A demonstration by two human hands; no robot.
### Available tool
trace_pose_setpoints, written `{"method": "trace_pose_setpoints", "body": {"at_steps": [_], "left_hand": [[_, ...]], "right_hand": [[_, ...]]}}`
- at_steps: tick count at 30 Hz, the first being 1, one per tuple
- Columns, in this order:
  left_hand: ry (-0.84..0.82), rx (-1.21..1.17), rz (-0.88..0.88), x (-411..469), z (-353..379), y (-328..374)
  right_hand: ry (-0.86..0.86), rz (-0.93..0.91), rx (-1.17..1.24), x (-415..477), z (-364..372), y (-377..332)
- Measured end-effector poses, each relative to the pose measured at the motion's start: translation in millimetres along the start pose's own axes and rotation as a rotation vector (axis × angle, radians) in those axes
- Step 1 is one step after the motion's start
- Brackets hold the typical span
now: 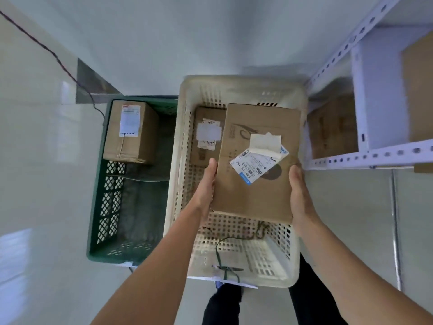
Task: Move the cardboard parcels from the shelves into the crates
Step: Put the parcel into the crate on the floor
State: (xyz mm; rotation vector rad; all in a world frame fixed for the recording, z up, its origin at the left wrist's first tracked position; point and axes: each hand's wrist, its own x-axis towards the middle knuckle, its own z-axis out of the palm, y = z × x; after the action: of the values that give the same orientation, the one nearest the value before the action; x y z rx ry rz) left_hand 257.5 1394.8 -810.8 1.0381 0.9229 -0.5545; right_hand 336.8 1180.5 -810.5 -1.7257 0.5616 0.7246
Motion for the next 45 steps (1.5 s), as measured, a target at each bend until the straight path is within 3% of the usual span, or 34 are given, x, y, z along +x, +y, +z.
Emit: {"method": "trace_pose_setpoints", "body": {"at_steps": [8,14,20,28,32,40,45], "left_hand": [[0.093,0.103,-0.178,131.3,-5.0,-21.6],[0.13,0.094,-0.181,194.6,-1.0,-35.6],[0.204,0.052,-0.133,229.2,0.3,-46.0],[0.386,-0.006,-0.008,246.4,24.6,-65.5],[0.471,-0.049,-0.052,245.6,29.4,-77.7],[0.317,-0.019,0.0,236.2,27.5,-73.7],[0.291,-0.01,0.026,215.6,35.1,-60.2]], "right_hand": [[0.116,-0.008,-0.102,121.0,19.6,60.0],[-0.019,0.161,-0.159,179.8,21.3,71.9],[-0.071,0.316,-0.231,211.5,38.2,69.6],[0.062,0.236,-0.271,227.5,57.0,95.4],[0.072,0.234,-0.26,233.1,57.4,103.9],[-0.006,0.191,-0.241,225.9,58.0,106.2],[0.037,0.163,-0.139,209.7,59.4,86.1]]}}
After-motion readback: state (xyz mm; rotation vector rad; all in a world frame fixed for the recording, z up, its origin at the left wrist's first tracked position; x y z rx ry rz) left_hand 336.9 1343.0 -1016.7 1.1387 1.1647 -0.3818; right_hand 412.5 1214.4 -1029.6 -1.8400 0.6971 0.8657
